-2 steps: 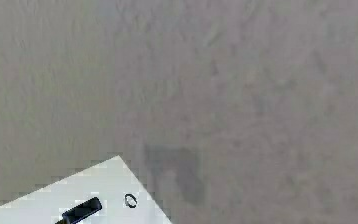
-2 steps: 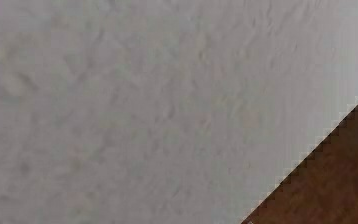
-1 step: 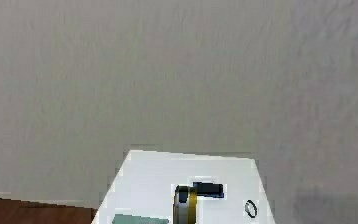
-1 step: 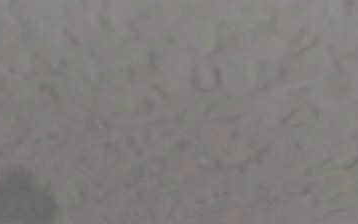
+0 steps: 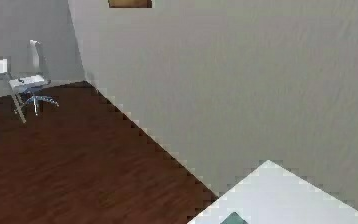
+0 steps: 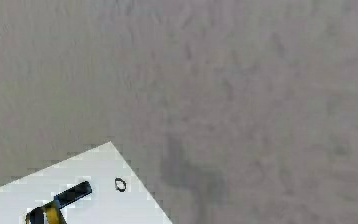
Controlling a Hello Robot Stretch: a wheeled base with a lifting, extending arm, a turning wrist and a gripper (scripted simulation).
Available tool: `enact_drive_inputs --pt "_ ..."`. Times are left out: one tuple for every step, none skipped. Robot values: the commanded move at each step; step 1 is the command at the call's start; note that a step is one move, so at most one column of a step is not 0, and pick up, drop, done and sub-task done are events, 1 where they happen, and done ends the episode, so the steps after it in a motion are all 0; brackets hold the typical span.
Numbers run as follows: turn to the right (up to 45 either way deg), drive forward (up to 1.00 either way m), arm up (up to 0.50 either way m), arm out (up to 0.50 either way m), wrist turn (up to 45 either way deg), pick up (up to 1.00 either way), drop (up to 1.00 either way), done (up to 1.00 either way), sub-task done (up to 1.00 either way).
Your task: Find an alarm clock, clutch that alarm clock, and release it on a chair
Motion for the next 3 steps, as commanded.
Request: enact_drive_inputs --pt "-36.0 0.00 0.00 0.00 0.0 0.00 0.00 0.00 0.00" --pt "0.0 0.00 0.50 0.00 0.0 0.00 0.00 0.00 0.00" --pt "0.0 0.00 0.28 0.00 0.0 0.00 0.00 0.00 0.00"
